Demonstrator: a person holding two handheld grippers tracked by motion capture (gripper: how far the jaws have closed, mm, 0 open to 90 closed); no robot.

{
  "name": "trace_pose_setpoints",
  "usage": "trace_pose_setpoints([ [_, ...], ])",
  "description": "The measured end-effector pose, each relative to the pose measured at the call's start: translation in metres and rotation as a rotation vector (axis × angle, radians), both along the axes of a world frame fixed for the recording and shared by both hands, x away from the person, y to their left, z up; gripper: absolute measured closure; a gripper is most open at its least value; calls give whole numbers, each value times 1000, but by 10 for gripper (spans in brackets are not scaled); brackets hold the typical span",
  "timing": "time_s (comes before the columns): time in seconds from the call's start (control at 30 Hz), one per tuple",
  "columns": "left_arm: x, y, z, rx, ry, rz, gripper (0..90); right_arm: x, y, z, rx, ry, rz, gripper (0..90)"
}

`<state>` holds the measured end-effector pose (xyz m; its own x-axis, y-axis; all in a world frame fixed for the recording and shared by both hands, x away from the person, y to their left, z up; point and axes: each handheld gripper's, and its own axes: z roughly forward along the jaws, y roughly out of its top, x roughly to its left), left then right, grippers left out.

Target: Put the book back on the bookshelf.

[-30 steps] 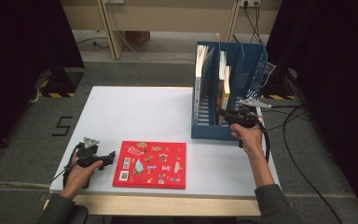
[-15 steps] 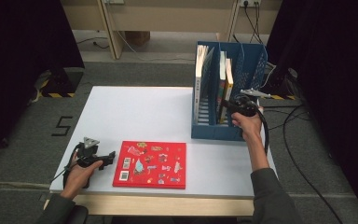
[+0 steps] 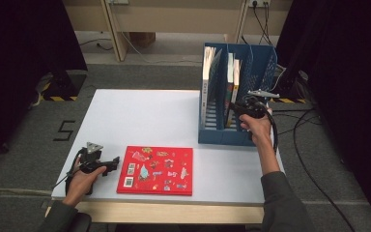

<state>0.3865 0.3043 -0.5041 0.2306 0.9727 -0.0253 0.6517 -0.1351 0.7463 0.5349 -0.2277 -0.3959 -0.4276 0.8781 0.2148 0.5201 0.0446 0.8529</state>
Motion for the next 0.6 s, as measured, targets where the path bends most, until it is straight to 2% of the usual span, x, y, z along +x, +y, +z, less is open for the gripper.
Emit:
trace_pose_setpoints([
  [0.07,0,0,0,0,0,0,131,-5,-3,5,10,-19,11,627],
  [0.17,0,0,0,-1,0,0,131,-12,-4,16,-19,-44,17,631],
  [0.23,0,0,0,0,0,0,131,-13,-4,22,-56,-61,10,651],
  [0.3,0,0,0,0,0,0,131,-11,-4,24,-54,-65,0,679],
  [0.4,0,0,0,1,2,1,131,-5,-3,21,-53,-47,2,695],
  [0.53,0,0,0,3,4,1,131,2,3,12,-88,-31,15,740],
  [0.6,0,0,0,2,3,1,130,5,5,8,-80,-20,6,755],
])
